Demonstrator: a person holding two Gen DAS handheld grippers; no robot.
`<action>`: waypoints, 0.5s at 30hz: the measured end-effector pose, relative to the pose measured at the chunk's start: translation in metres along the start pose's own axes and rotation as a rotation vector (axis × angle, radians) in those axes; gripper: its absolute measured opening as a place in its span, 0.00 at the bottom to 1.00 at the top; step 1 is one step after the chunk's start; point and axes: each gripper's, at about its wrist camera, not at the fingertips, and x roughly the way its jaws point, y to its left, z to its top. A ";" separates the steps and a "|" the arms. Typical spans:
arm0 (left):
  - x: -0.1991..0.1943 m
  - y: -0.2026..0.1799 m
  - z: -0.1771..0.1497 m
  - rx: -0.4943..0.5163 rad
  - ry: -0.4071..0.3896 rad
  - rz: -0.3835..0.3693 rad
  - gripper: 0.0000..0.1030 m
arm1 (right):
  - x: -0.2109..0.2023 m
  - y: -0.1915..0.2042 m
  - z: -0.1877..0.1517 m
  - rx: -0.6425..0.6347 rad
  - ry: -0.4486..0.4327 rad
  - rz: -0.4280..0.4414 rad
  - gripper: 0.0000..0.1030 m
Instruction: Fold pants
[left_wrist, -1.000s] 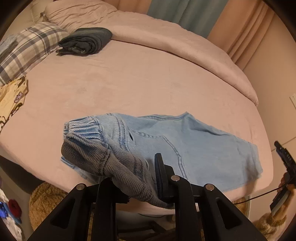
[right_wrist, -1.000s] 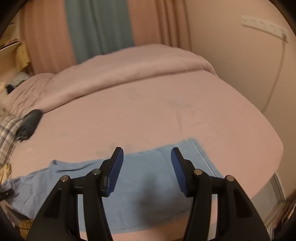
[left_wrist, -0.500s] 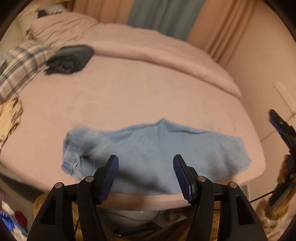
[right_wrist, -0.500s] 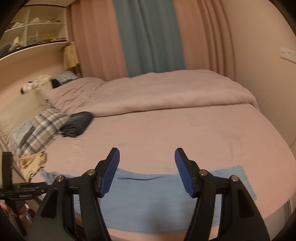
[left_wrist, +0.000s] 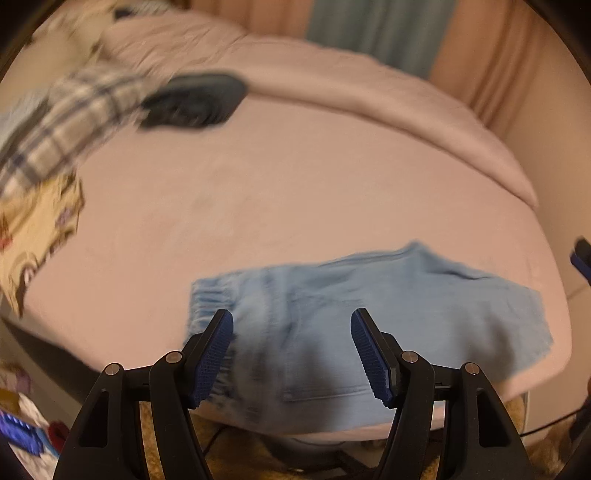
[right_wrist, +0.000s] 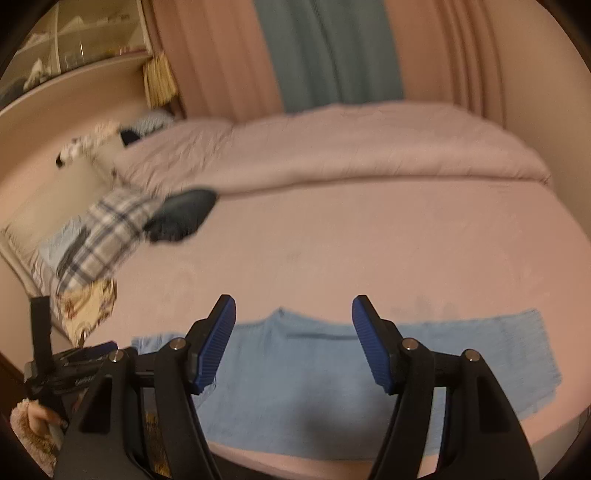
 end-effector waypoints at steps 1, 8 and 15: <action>0.010 0.007 0.000 -0.022 0.022 0.004 0.64 | 0.010 0.001 -0.002 0.001 0.026 0.003 0.64; 0.064 0.029 0.009 -0.044 0.113 0.046 0.64 | 0.089 -0.009 -0.013 0.042 0.245 -0.011 0.64; 0.083 0.029 0.015 -0.020 0.108 0.062 0.63 | 0.154 0.008 -0.005 0.010 0.377 0.043 0.64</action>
